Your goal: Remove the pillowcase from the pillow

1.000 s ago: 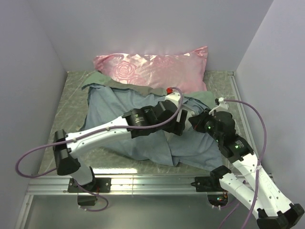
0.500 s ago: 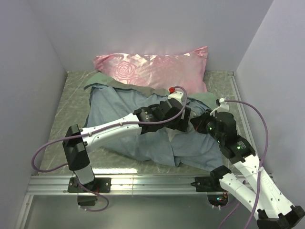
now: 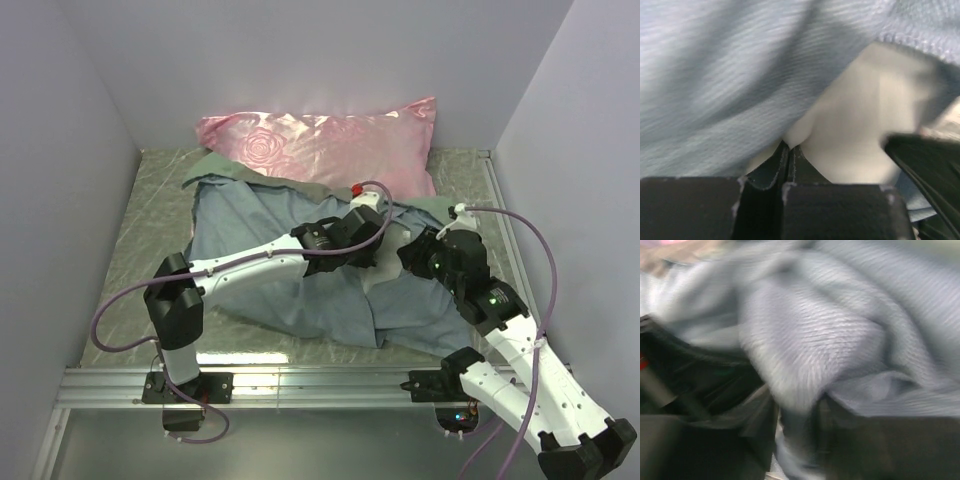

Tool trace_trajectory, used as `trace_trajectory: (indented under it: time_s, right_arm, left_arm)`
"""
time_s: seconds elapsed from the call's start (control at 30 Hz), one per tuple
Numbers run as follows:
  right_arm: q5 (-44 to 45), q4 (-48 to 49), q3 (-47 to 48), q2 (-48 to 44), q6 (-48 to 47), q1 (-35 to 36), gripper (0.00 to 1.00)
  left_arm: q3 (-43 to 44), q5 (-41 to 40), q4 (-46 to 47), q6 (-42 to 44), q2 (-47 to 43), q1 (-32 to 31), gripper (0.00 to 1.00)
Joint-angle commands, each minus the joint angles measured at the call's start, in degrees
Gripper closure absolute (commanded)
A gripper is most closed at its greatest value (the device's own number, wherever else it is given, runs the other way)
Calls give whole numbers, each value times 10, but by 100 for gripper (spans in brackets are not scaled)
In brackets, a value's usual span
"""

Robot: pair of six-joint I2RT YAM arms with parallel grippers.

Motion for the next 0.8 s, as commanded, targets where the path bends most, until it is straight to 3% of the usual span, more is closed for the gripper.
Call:
trace_trajectory:
  time_s: [0.0,0.13,0.37,0.43,0.47,0.57,0.67,0.73,0.77]
  right_arm:
    - [-26,83,17,-4,5,5,57]
    - [-23,45,19,-2,0,5,38]
    - [12,-7,7,-4,-6,6,34]
    - [23,-11,1,9,-10,6,40]
    - [28,-12,-6,11,-9,5,54]
    - [35,-11,-14,14,0,5,81]
    - [85,-39,-8,12,6,3,93]
    - [102,-63,14,12,3,1,88]
    - [94,-66,21,12,0,0,65]
  left_arm:
    - [-30,-44,21,-22,-17,31,100]
    - [-57,-57,36,-43,-66,63,100]
    - [-52,-66,42,-45,-108,75,100]
    - [-61,-66,45,-47,-126,76,100]
    - [-66,-68,46,-50,-136,76,100]
    - [-88,-86,49,-52,-173,77,100]
    - [-89,-103,38,-51,-200,83,100]
    - [-88,-104,38,-49,-216,89,100]
    - [-88,-103,39,-48,-219,91,100]
